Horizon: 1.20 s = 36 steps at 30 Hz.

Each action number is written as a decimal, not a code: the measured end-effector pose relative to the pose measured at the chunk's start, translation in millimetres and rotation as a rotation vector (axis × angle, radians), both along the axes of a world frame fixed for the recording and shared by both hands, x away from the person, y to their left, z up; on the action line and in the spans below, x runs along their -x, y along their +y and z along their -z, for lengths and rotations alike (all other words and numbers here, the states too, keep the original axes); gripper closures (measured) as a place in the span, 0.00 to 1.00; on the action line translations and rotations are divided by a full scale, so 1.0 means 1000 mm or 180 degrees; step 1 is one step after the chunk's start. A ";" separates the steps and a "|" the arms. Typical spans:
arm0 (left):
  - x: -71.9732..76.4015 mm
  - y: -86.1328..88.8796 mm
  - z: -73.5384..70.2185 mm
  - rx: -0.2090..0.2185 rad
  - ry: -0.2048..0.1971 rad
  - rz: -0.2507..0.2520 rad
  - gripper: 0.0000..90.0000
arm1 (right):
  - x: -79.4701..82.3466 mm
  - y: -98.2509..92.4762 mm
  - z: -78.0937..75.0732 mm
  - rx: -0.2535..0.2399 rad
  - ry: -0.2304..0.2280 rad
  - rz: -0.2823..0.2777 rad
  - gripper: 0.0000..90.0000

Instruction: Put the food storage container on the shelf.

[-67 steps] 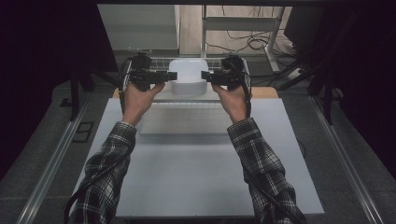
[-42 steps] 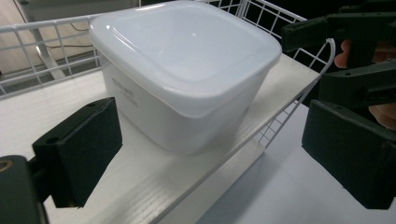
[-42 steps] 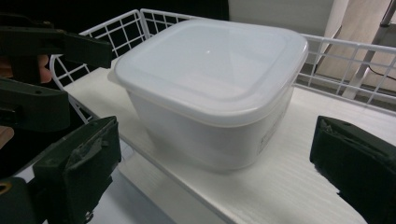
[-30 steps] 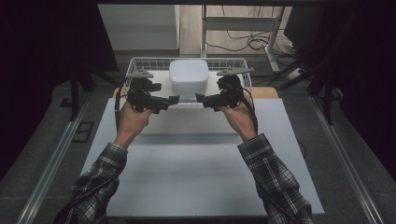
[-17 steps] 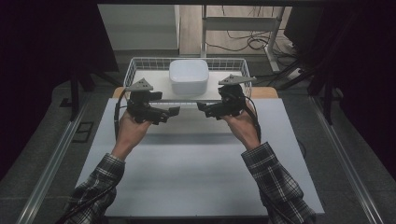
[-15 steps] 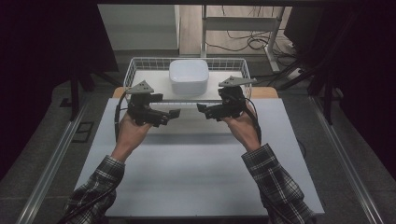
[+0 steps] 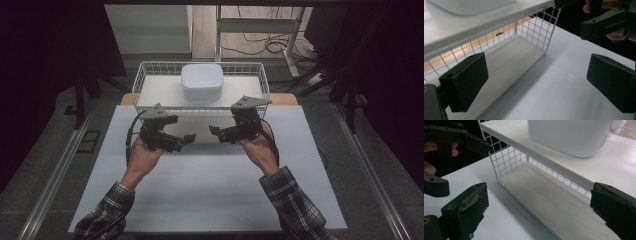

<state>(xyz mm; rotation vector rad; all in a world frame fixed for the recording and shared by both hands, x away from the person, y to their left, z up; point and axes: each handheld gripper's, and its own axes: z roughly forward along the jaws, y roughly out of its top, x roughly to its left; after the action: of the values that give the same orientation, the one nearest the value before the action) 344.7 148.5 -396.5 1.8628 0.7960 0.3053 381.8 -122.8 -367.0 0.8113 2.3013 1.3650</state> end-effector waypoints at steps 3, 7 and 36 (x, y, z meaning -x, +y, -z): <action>0.003 -0.001 0.007 -0.0014 0.0006 -0.0004 0.04 | 0.004 0.000 0.006 0.0011 0.0008 -0.0029 0.02; 0.007 -0.002 0.014 -0.0016 0.0024 0.0001 0.04 | 0.008 0.001 0.011 0.0004 0.0008 -0.0057 0.01; 0.038 -0.005 0.072 -0.0158 0.0222 -0.0009 0.04 | 0.045 -0.017 0.064 0.0063 0.0039 -0.0068 0.00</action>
<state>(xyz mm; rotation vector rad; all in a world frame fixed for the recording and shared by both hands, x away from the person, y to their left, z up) 306.6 143.0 -468.5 1.9277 0.8452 0.2653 336.4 -139.6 -430.7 0.7934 2.3354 1.3477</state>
